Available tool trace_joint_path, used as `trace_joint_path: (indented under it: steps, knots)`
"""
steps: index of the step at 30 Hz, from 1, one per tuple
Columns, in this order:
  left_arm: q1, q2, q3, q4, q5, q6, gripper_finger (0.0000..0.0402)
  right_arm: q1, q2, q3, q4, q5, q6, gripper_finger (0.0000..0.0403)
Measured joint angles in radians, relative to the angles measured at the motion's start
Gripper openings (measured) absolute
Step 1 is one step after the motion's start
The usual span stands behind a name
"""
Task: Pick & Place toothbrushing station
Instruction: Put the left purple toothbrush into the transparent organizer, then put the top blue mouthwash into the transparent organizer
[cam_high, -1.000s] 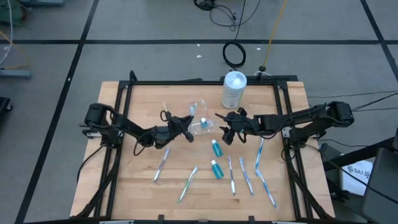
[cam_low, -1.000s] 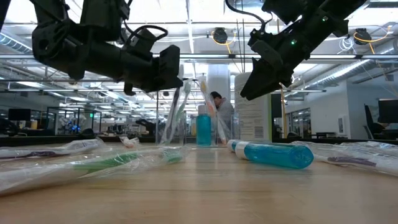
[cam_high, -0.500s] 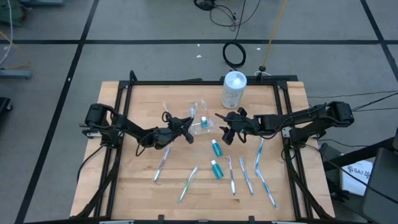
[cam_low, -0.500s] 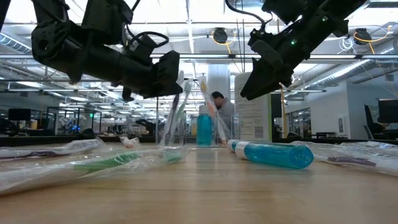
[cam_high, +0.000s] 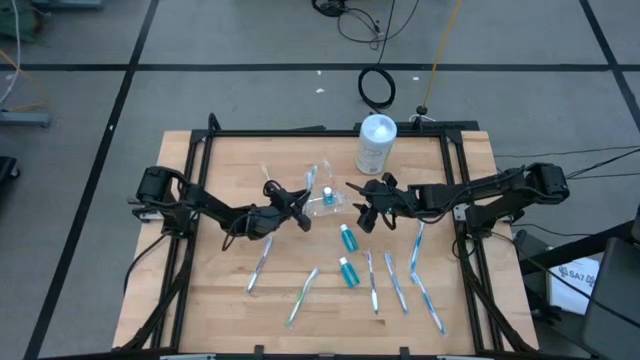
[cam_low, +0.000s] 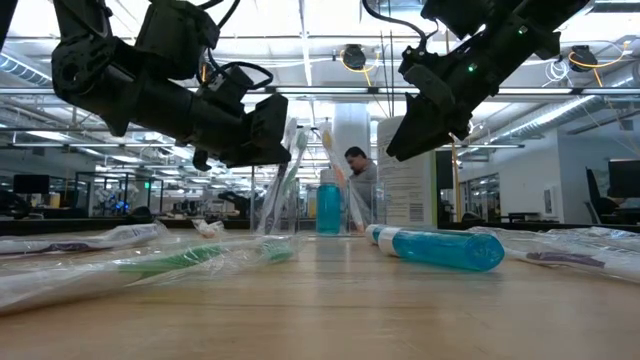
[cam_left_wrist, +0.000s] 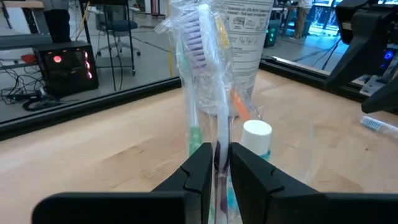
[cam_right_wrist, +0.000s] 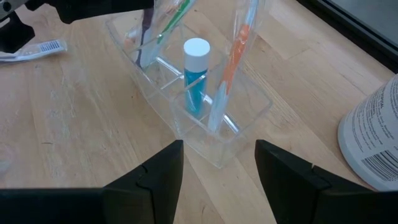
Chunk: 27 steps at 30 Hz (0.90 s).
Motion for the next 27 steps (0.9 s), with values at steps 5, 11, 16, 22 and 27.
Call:
trace_joint_path:
  steps: [5, 11, 16, 22, 27]
  knots:
    - [0.000, 0.000, 0.000, 0.000, 0.008, 0.012, 0.0063, 0.000, 0.000, 0.000, 0.000, 0.000, 0.000, 0.0194]
    - [-0.002, 0.000, 0.000, 0.000, 0.010, 0.017, 0.0089, 0.000, 0.000, 0.000, 0.000, 0.000, 0.000, 0.0194]
    - [-0.002, 0.000, 0.000, 0.000, 0.010, -0.010, 0.0146, 0.000, 0.000, 0.000, 0.000, 0.000, 0.000, 0.0194]
    - [-0.017, -0.016, 0.001, 0.002, 0.025, -0.006, 0.0196, 0.000, 0.000, 0.000, 0.000, 0.000, 0.000, 0.0194]
    - [-0.020, -0.060, 0.001, -0.002, 0.025, -0.007, 0.0204, 0.000, 0.000, 0.000, 0.000, 0.000, 0.000, 0.0194]
